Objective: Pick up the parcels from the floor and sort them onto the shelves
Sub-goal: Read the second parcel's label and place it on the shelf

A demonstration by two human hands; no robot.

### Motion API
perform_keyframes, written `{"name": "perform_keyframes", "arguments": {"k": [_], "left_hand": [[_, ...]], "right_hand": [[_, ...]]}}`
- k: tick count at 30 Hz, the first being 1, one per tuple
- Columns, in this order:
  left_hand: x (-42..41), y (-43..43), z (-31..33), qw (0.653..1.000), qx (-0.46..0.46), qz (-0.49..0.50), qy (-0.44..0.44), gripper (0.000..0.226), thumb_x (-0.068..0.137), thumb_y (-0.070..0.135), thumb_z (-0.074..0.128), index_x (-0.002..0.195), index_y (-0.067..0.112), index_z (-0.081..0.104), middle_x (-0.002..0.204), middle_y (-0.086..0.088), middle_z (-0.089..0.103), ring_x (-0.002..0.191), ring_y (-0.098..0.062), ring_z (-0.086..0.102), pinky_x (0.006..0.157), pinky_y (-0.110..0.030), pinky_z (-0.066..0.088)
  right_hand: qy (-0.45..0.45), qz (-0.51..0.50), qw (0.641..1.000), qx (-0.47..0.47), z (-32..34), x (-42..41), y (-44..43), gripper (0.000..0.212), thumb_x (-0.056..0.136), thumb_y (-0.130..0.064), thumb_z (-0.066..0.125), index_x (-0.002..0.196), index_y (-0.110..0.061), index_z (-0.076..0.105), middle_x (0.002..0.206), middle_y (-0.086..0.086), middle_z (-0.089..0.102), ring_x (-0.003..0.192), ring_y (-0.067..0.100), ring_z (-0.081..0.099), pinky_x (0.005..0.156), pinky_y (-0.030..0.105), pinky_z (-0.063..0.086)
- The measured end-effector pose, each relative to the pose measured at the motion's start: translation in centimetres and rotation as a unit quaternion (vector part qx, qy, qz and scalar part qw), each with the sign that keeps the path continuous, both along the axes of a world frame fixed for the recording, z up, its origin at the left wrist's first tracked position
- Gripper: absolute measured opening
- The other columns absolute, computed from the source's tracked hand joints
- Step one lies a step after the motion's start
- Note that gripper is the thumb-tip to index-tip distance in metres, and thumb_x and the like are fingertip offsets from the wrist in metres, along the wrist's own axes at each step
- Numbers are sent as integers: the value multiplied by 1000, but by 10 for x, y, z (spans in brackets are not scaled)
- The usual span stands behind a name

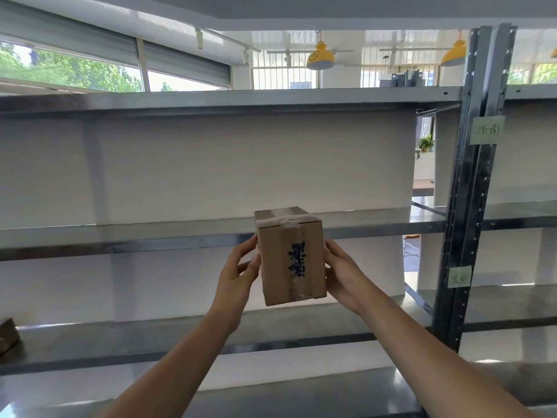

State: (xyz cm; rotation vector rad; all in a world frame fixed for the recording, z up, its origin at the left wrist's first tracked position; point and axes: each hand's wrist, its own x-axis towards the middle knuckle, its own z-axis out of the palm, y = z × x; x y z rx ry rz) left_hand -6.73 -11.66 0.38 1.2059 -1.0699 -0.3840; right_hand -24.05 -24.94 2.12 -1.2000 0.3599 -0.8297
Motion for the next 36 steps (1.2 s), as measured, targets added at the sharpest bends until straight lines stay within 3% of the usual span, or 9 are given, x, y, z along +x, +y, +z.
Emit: {"name": "perform_keyframes", "arguments": {"k": [2, 6, 12, 19, 21, 24, 29, 33, 36], "left_hand": [[1, 3, 0, 1000, 2, -6, -6, 36, 100, 41, 53, 136, 43, 56, 137, 14, 62, 126, -16, 60, 109, -51, 45], [-6, 7, 5, 998, -4, -40, 57, 46, 99, 51, 39, 138, 33, 56, 129, 5, 68, 121, -15, 64, 110, -44, 46], [-2, 7, 13, 993, 6, -73, 91, 69, 91, 67, 37, 144, 25, 49, 140, -1, 62, 128, -21, 60, 109, -45, 47], [-8, -4, 0, 989, -17, -61, 131, 59, 88, 61, 53, 135, 27, 52, 132, -4, 63, 121, -21, 63, 100, -43, 54], [-8, -9, -5, 986, -21, -55, 159, 62, 87, 66, 57, 136, 28, 54, 133, -4, 64, 122, -22, 62, 102, -46, 53], [-8, -15, -8, 976, -26, -47, 212, 68, 83, 66, 53, 138, 27, 55, 132, -3, 68, 123, -22, 63, 104, -48, 51], [-8, -24, -16, 965, -23, -49, 256, 64, 92, 64, 46, 142, 26, 52, 131, -6, 68, 125, -27, 61, 110, -55, 44], [-12, -28, -17, 953, -18, -68, 296, 57, 100, 60, 34, 141, 25, 52, 130, -11, 68, 122, -30, 62, 108, -57, 45], [-12, -32, -17, 933, -13, -96, 346, 61, 99, 63, 31, 141, 25, 55, 131, -11, 68, 125, -32, 60, 110, -58, 43]], "right_hand": [[-20, 9, 1000, -5, 1, -1, -1, 30, 101, -22, 52, 128, -29, 65, 114, 3, 72, 104, 20, 65, 74, 36, 55], [-58, 32, 998, -6, 0, 3, -7, 46, 90, -11, 64, 133, -27, 60, 138, 2, 60, 127, 25, 54, 93, 42, 46], [-74, 47, 996, -8, -5, 4, -13, 59, 82, -4, 70, 135, -26, 57, 138, -3, 60, 131, 21, 53, 102, 36, 46], [-43, -1, 999, 1, -7, 8, -12, 76, 88, 7, 64, 145, -36, 37, 118, -17, 52, 103, 5, 55, 66, 18, 57], [-39, -2, 999, 6, -7, 7, -14, 85, 88, 7, 64, 151, -35, 26, 118, -14, 51, 106, 8, 54, 64, 20, 58], [-43, 3, 999, 21, -3, 8, -12, 98, 85, 4, 67, 156, -34, 12, 136, -5, 45, 129, 21, 47, 82, 32, 57], [-36, -8, 999, 27, 0, 8, -13, 114, 71, -9, 77, 156, -37, 7, 160, -1, 25, 141, 28, 38, 93, 40, 53], [-28, -34, 999, 10, 0, 11, -15, 89, 84, -24, 70, 152, -38, 15, 134, -12, 50, 109, 15, 60, 89, 38, 54], [-53, -77, 995, 39, -4, 15, -24, 60, 98, -30, 56, 149, -32, 25, 121, -10, 58, 110, 11, 58, 107, 44, 44]]}}
